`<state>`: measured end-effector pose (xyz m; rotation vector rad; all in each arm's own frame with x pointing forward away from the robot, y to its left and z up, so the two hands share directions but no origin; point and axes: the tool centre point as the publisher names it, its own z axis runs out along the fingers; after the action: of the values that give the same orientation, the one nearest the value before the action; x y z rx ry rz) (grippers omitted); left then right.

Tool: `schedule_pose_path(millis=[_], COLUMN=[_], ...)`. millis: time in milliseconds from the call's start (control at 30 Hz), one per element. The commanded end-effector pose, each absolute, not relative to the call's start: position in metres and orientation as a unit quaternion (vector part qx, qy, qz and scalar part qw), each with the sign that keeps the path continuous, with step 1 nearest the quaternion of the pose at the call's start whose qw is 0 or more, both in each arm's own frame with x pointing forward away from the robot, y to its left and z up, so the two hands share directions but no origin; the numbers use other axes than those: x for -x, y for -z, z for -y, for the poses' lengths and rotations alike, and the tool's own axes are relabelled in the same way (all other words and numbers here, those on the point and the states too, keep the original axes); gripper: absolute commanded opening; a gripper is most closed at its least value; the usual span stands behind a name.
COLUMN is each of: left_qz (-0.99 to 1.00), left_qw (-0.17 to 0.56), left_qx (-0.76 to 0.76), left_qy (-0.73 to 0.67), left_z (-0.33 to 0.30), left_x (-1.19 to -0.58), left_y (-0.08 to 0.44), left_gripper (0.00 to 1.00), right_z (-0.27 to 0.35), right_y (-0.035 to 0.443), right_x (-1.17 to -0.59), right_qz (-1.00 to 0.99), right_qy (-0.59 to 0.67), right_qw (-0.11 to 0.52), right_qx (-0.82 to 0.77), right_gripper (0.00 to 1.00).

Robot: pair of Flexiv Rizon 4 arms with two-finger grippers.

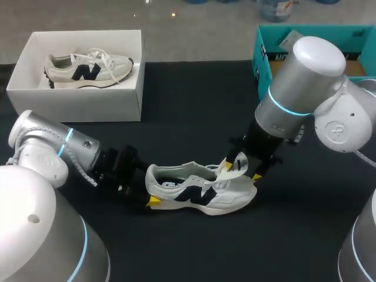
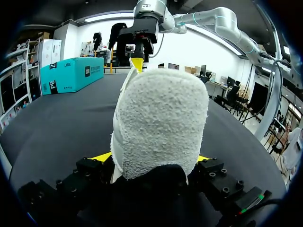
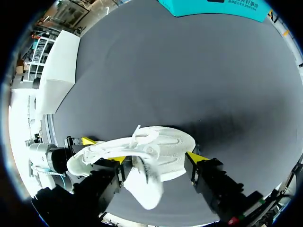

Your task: Take the shoe out of the shoebox, open the shoe tongue, remove and reinsert the insole, then place the shoe into the shoebox

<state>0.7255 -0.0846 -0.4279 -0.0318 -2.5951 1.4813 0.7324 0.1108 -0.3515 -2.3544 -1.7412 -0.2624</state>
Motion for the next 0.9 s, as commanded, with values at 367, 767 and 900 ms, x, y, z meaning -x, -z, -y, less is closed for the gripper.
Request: schedule_pose_path(millis=[367, 767, 900], left_qz=[0.866, 0.866, 0.866], left_qw=[0.078, 0.078, 0.078], left_qx=[0.011, 0.011, 0.011], left_qy=[-0.493, -0.493, -0.493], left_z=[0.086, 0.086, 0.086], left_x=[-0.726, -0.726, -0.726], left_y=[0.431, 0.431, 0.431], left_gripper=[0.00, 0.00, 0.00], right_z=[-0.121, -0.143, -0.143], right_y=[0.294, 0.279, 0.279], right_x=[-0.766, -0.778, -0.778], right_qz=[0.748, 0.873, 0.873], right_qy=[0.045, 0.041, 0.041], right_qw=[0.086, 0.099, 0.099], right_qx=[0.656, 0.475, 0.475], right_gripper=[1.00, 1.00, 1.00])
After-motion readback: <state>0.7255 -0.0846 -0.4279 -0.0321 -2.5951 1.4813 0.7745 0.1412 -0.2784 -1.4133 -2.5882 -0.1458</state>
